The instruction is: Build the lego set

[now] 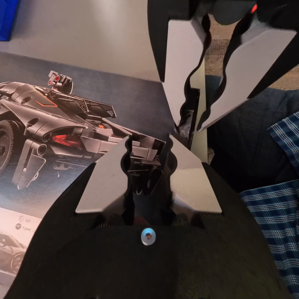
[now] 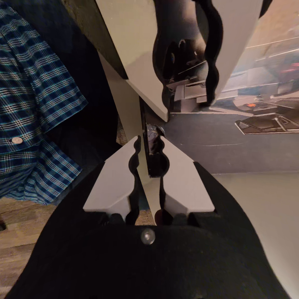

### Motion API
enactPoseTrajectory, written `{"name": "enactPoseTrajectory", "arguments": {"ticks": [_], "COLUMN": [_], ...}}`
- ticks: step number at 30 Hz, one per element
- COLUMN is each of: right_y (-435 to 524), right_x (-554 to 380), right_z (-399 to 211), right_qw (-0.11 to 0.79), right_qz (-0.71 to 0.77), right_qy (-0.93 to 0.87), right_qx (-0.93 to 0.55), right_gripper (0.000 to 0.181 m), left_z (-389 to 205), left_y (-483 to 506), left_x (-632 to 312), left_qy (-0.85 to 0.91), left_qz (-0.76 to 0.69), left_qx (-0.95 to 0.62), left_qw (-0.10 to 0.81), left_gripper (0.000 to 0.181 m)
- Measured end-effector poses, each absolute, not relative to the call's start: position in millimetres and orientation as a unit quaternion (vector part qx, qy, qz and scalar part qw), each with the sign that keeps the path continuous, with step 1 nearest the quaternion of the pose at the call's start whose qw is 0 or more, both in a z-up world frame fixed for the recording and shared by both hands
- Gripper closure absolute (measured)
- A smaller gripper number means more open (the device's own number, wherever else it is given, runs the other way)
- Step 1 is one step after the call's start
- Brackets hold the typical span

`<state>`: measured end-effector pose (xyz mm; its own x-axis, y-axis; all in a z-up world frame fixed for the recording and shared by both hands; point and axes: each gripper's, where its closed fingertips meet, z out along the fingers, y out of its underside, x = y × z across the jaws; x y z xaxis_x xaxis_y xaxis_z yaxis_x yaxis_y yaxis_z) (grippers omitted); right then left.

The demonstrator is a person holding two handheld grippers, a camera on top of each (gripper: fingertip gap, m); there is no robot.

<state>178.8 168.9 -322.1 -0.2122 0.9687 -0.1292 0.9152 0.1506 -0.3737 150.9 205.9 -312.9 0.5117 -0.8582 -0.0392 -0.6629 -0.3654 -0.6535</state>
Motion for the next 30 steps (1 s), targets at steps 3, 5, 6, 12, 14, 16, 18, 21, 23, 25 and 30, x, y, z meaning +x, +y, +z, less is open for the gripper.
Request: {"name": "enactPoseTrajectory", "arguments": {"ticks": [3, 5, 6, 12, 14, 16, 18, 21, 23, 25, 30], "right_y": [170.3, 168.7, 168.3, 165.9, 165.0, 164.6, 164.3, 164.0, 163.8, 164.9, 166.0], "right_x": [177.9, 177.5, 177.2, 177.4, 177.3, 177.2, 177.3, 177.6, 177.9, 177.9, 177.3], "right_z": [-321.4, -324.2, -324.8, -325.1, -324.2, -323.5, -322.8, -322.0, -322.3, -322.8, -325.1], "right_qw": [0.064, 0.052, 0.046, 0.015, -0.006, -0.022, -0.038, -0.057, -0.048, -0.012, 0.067], "right_qz": [0.192, 0.205, 0.213, 0.257, 0.293, 0.315, 0.332, 0.342, 0.324, 0.283, 0.206], "right_qy": [-0.760, -0.759, -0.757, -0.742, -0.726, -0.717, -0.709, -0.703, -0.715, -0.743, -0.773], "right_qx": [-0.618, -0.616, -0.616, -0.619, -0.622, -0.622, -0.621, -0.621, -0.618, -0.606, -0.596], "right_gripper": [0.167, 0.168, 0.169, 0.171, 0.170, 0.170, 0.170, 0.170, 0.171, 0.171, 0.174], "left_z": [-313.0, -314.7, -315.3, -316.2, -317.0, -317.4, -317.8, -317.9, -317.6, -316.9, -317.5], "left_y": [206.0, 206.7, 206.8, 207.0, 206.8, 206.8, 206.6, 207.7, 208.0, 207.9, 211.6], "left_x": [150.5, 150.4, 150.3, 150.4, 150.5, 150.5, 150.8, 150.6, 150.8, 150.7, 150.8], "left_qy": [0.473, 0.474, 0.475, 0.479, 0.477, 0.473, 0.472, 0.474, 0.475, 0.473, 0.473], "left_qz": [-0.156, -0.155, -0.154, -0.143, -0.147, -0.150, -0.151, -0.147, -0.147, -0.148, -0.135], "left_qx": [-0.811, -0.811, -0.811, -0.810, -0.810, -0.811, -0.812, -0.811, -0.810, -0.810, -0.809], "left_qw": [0.307, 0.305, 0.305, 0.306, 0.308, 0.310, 0.308, 0.308, 0.309, 0.313, 0.323], "left_gripper": [0.141, 0.141, 0.141, 0.145, 0.145, 0.145, 0.146, 0.148, 0.149, 0.149, 0.160]}}
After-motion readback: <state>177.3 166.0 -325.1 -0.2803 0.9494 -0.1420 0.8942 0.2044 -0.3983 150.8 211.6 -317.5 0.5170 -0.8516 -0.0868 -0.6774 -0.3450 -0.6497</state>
